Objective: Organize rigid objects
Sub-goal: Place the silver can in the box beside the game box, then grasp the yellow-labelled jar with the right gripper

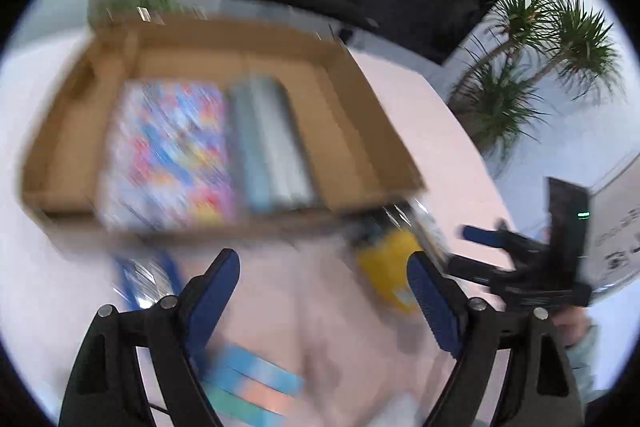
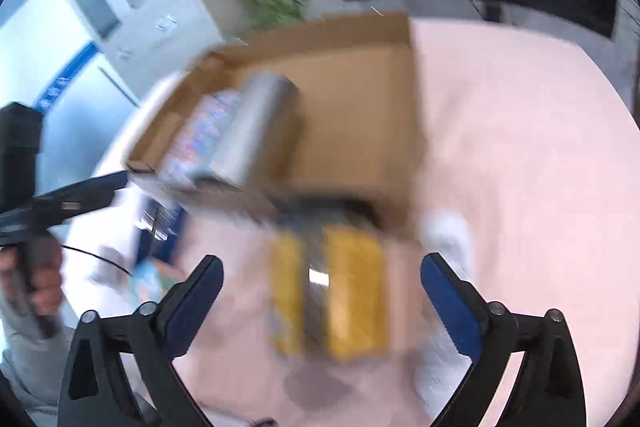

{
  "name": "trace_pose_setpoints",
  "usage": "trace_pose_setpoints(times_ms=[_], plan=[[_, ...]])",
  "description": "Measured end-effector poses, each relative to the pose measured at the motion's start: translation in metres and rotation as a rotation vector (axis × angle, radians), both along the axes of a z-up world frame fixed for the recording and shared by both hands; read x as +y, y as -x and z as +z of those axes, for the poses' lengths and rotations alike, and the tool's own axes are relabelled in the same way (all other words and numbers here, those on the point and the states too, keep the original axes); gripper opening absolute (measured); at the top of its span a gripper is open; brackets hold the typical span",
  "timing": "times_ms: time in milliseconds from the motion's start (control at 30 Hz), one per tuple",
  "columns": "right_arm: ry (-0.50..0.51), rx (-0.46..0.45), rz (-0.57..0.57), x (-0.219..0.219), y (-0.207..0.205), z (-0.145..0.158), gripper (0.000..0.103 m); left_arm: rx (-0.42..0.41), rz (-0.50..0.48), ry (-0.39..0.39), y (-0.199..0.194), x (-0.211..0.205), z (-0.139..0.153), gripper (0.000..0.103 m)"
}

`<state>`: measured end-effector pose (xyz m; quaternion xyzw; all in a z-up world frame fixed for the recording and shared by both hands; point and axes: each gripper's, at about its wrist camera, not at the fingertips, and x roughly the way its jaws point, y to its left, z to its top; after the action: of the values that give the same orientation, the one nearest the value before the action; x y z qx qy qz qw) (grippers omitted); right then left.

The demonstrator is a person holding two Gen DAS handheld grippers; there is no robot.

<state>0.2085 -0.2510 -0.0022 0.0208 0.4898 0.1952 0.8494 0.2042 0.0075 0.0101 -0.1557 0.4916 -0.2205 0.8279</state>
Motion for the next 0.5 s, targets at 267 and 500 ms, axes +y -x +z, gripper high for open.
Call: trace_pose_setpoints(times_ms=[267,500], plan=[[0.002,0.042,0.186,0.041,0.028,-0.030,0.071,0.209,-0.081,0.043,-0.027,-0.052,-0.057,0.086],[-0.241,0.203,0.214,0.047,-0.003,-0.059,0.085,0.269,-0.055,0.038,-0.033,-0.033,-0.078,0.081]])
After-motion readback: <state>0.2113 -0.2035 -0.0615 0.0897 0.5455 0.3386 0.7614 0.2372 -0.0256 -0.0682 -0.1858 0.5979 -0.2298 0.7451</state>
